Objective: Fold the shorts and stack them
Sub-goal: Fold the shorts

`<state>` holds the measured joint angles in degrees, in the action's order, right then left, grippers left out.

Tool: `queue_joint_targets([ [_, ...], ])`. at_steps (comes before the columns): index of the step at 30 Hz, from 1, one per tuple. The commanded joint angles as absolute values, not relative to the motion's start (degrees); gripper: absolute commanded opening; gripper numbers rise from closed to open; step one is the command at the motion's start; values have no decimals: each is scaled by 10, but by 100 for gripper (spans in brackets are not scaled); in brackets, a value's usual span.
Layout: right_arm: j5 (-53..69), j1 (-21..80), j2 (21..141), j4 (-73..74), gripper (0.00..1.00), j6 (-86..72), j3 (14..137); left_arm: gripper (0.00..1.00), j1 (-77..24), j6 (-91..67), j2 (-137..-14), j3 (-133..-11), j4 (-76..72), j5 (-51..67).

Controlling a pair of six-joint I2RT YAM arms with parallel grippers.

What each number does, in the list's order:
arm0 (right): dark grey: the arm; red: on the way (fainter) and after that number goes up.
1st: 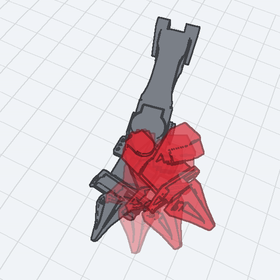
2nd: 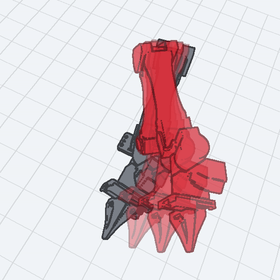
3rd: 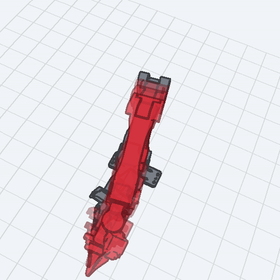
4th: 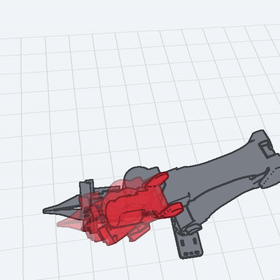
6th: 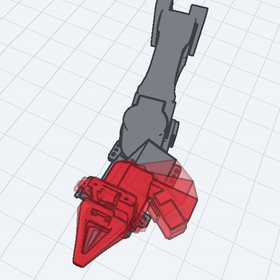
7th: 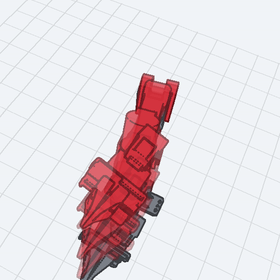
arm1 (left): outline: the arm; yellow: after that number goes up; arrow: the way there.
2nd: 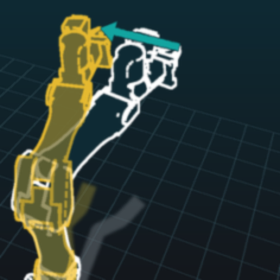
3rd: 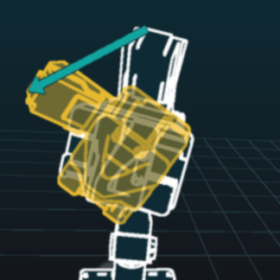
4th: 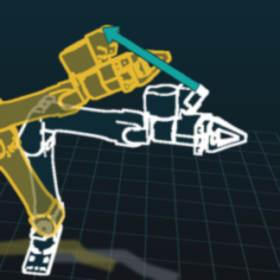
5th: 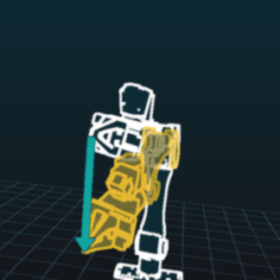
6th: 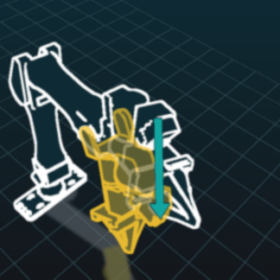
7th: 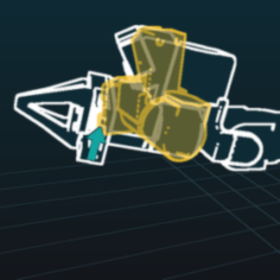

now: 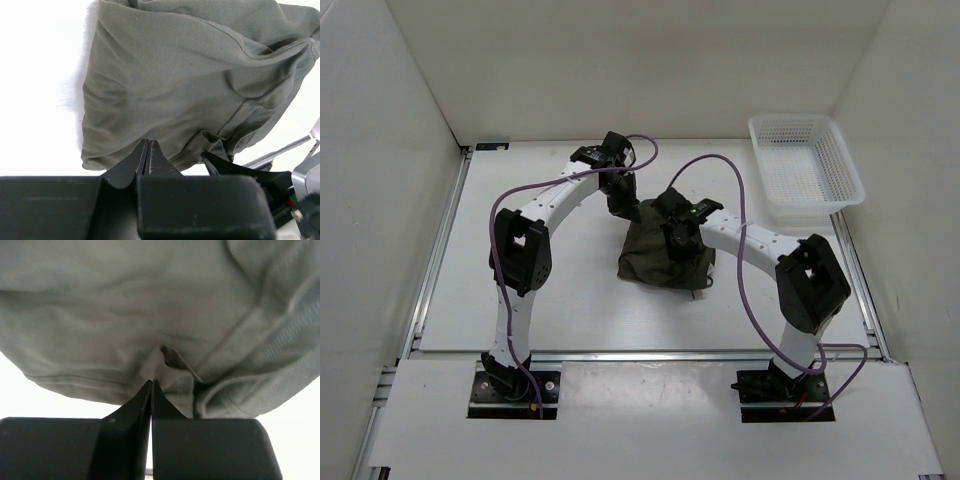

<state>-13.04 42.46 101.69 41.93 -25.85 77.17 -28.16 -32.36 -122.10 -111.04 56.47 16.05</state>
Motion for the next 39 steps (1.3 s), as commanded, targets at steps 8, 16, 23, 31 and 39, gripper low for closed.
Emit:
queue_joint_targets([
  [8,-175,428,983,420,46,-264,754,10,-284,-318,-1216,-1106,562,155],
  [16,-175,428,1027,407,35,-264,771,10,-284,-318,-1216,-1106,562,155],
  [23,-188,433,973,402,0,-276,754,10,-284,-318,-1216,-1100,562,155],
  [31,-212,464,841,426,0,-350,630,10,-284,-313,-1222,-1100,562,155],
  [39,-225,503,811,425,35,-402,558,10,-284,-313,-1222,-1100,562,155],
])
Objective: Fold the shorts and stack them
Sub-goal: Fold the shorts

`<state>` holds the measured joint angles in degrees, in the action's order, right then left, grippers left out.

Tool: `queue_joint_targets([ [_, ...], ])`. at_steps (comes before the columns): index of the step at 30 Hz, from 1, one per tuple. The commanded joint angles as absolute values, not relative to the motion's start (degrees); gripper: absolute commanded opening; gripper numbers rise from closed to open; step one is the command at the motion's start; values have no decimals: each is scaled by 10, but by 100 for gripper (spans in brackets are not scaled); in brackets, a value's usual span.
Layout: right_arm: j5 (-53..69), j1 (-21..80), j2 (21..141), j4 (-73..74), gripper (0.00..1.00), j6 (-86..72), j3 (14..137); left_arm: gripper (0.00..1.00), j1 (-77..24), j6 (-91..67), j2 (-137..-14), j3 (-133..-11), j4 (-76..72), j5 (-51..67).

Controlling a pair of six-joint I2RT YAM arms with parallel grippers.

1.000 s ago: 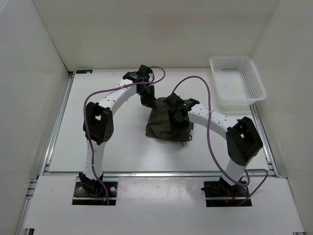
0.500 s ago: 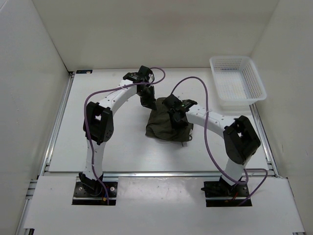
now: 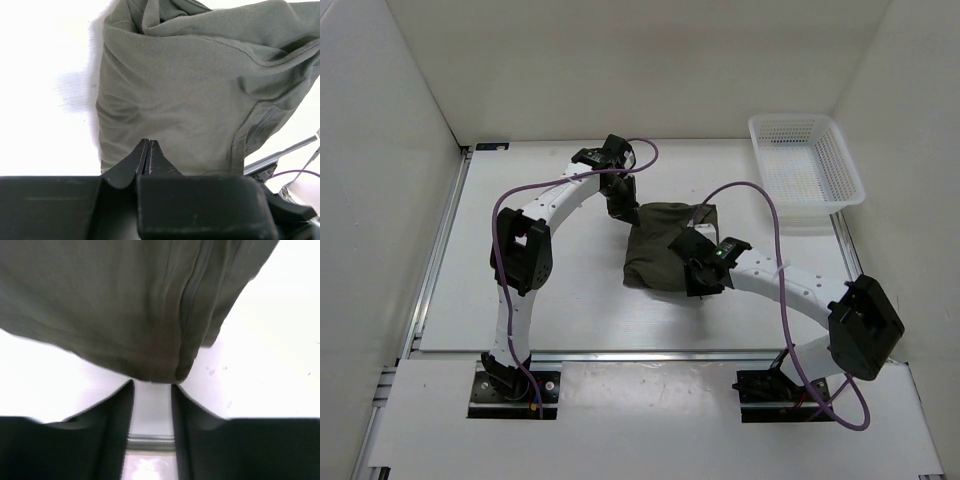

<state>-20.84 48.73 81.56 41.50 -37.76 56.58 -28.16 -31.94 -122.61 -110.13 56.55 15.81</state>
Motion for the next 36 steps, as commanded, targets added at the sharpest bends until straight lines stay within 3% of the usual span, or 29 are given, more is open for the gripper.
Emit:
queue_joint_targets([
  [1,-225,508,806,425,43,-402,566,10,-284,-313,-1222,-1100,562,155],
  [4,-225,513,794,439,55,-402,597,10,-284,-313,-1222,-1100,562,155],
  [6,-234,513,786,448,55,-402,617,10,-284,-313,-1222,-1100,562,155],
  [8,-257,513,779,454,40,-395,640,10,-284,-308,-1216,-1100,568,160],
  [10,-277,513,784,454,14,-377,676,10,-284,-308,-1201,-1106,568,160],
  [13,-296,491,825,454,0,-337,734,10,-289,-308,-1201,-1131,568,160],
  [17,-299,437,872,411,0,-270,782,10,-289,-308,-1241,-1187,580,150],
  [27,-122,276,1004,319,0,-238,832,10,-289,-331,-1364,-1318,592,112],
  [36,-83,215,1181,293,0,-232,929,10,-279,-342,-1433,-1364,576,129],
])
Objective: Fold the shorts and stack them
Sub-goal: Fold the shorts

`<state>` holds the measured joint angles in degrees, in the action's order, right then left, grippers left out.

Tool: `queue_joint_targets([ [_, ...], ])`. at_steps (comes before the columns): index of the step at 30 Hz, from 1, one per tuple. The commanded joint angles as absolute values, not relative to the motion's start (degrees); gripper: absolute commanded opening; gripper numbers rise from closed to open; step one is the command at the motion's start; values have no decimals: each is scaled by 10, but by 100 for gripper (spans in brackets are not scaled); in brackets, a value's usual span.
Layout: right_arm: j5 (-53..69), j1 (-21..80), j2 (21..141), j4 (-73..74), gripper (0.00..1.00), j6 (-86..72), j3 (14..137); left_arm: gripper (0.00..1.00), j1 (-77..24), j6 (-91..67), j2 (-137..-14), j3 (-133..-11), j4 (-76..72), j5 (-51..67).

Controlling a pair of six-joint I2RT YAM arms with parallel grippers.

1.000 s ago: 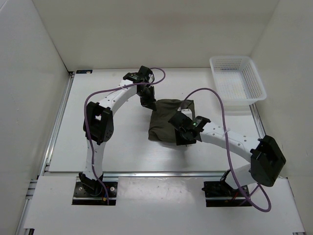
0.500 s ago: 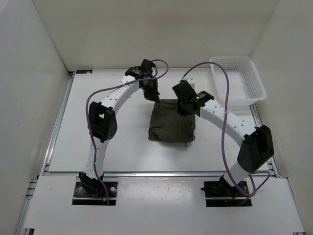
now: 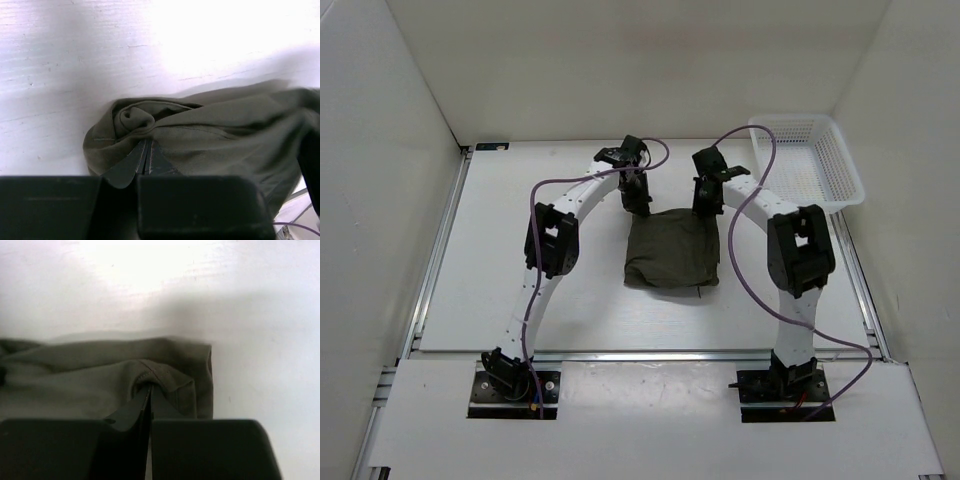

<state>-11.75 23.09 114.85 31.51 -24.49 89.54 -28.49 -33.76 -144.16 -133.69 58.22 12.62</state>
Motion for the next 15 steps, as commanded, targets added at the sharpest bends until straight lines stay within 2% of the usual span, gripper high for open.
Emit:
queue_joint_targets([
  [1,-83,208,1193,287,0,-232,936,10,-279,-342,-1433,-1369,570,129],
  [8,-76,207,1233,287,0,-243,944,10,-268,-336,-1454,-1380,570,134],
  [13,-54,207,1171,300,0,-243,923,10,-244,-297,-1423,-1415,586,134],
  [14,-54,207,1154,301,6,-248,923,12,-244,-291,-1413,-1415,591,134],
  [15,-65,207,1135,309,14,-248,923,22,-244,-285,-1404,-1425,606,134],
])
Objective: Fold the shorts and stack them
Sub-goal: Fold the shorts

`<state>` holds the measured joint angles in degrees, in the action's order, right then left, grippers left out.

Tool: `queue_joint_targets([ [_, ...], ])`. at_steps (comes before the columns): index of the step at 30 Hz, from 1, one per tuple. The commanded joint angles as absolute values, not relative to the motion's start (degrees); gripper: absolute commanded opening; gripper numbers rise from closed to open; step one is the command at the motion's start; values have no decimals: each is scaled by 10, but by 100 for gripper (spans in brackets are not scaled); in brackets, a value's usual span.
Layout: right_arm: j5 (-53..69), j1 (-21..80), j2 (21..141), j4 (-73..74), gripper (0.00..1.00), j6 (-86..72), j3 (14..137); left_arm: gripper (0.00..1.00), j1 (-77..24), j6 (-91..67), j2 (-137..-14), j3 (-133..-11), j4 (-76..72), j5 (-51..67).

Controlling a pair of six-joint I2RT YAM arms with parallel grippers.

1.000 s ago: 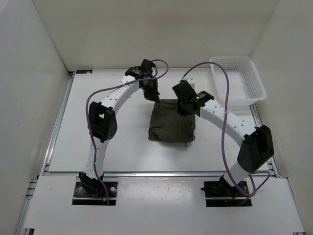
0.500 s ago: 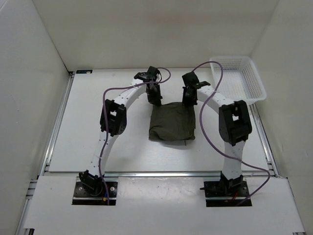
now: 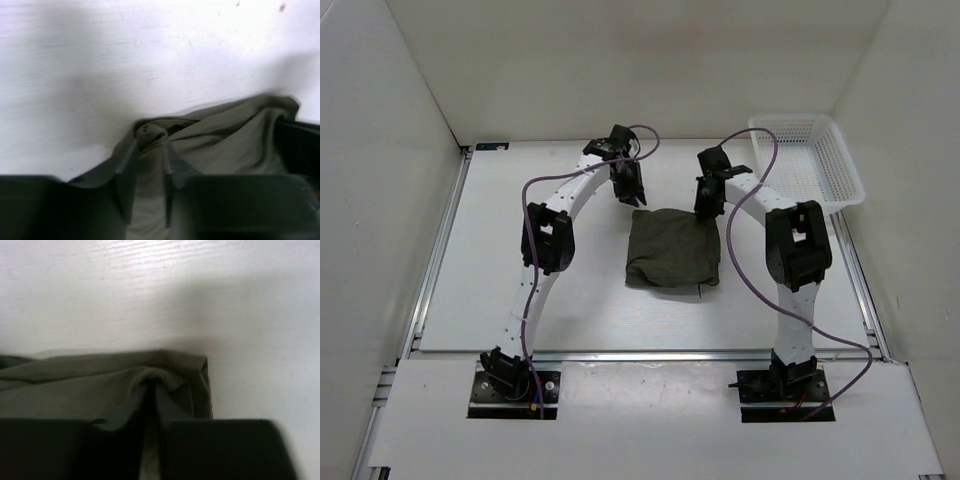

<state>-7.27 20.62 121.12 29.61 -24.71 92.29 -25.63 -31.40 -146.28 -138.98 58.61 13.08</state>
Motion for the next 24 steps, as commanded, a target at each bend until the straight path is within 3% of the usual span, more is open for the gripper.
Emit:
queue_joint_targets([
  [1,-70,207,1096,315,23,-253,923,41,-238,-285,-1394,-1434,617,129],
  [2,-77,207,1074,322,43,-253,923,61,-238,-276,-1373,-1448,628,124],
  [4,-92,207,1017,338,64,-258,923,100,-231,-270,-1345,-1448,642,124],
  [6,-121,207,985,356,80,-258,923,100,-224,-265,-1289,-1423,648,119],
  [11,-203,213,864,422,88,-264,886,100,-219,-252,-1160,-1341,659,52],
  [13,-247,213,802,438,99,-264,841,100,-219,-252,-1087,-1276,667,3],
  [18,-304,213,693,509,100,-283,772,100,-200,-258,-875,-1038,636,-62],
  [24,-342,207,623,569,99,-319,692,100,-183,-281,-705,-877,621,-98],
])
